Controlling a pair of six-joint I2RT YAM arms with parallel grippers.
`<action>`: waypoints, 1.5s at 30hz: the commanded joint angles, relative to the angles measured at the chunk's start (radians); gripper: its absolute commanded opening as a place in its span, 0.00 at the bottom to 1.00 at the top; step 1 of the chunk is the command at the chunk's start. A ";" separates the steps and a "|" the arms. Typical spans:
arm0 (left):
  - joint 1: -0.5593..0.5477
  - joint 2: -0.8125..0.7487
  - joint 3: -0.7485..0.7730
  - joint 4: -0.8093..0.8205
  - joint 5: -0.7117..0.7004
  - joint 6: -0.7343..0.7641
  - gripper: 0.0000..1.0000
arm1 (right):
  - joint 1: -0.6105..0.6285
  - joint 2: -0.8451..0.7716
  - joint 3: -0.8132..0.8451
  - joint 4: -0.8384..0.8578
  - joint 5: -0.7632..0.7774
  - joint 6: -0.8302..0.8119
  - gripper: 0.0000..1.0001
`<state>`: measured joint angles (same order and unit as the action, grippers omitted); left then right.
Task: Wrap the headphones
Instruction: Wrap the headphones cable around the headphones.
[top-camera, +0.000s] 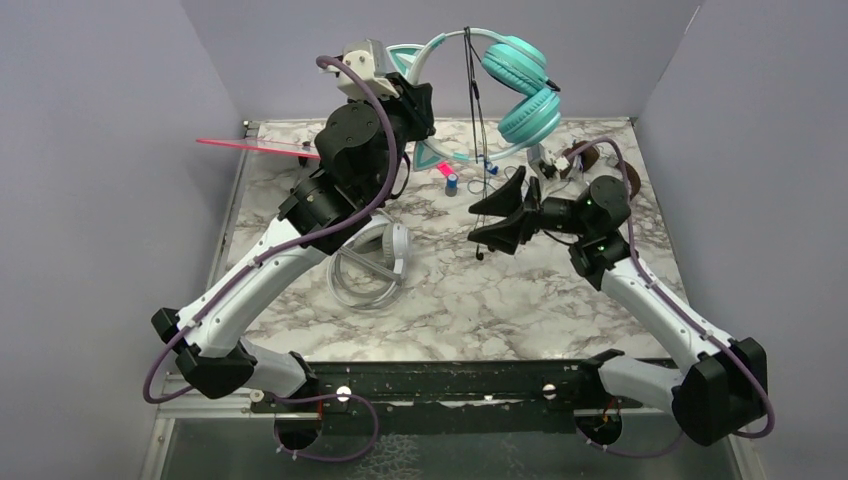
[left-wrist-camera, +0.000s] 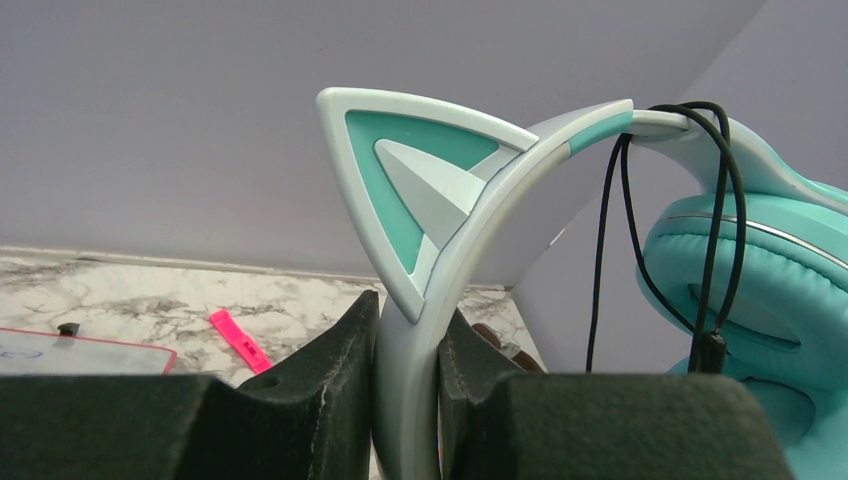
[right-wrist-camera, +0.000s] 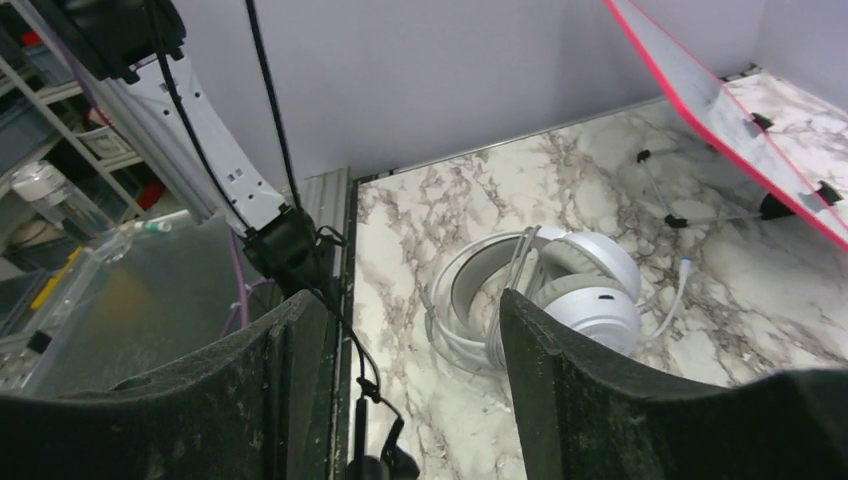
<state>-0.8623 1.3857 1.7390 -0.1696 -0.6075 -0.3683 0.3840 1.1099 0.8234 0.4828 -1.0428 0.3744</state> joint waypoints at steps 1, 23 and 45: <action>-0.002 -0.044 0.055 0.060 0.048 -0.052 0.00 | -0.001 0.046 -0.054 0.217 -0.097 0.113 0.64; -0.002 -0.072 0.067 0.052 0.120 -0.099 0.00 | 0.001 0.183 -0.103 0.601 -0.159 0.378 0.34; -0.001 -0.267 -0.112 -0.018 0.739 -0.042 0.00 | -0.127 0.230 -0.022 0.404 -0.276 0.314 0.01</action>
<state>-0.8597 1.2232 1.6665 -0.2356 -0.2115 -0.3946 0.3115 1.3277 0.7506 0.9981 -1.2297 0.7410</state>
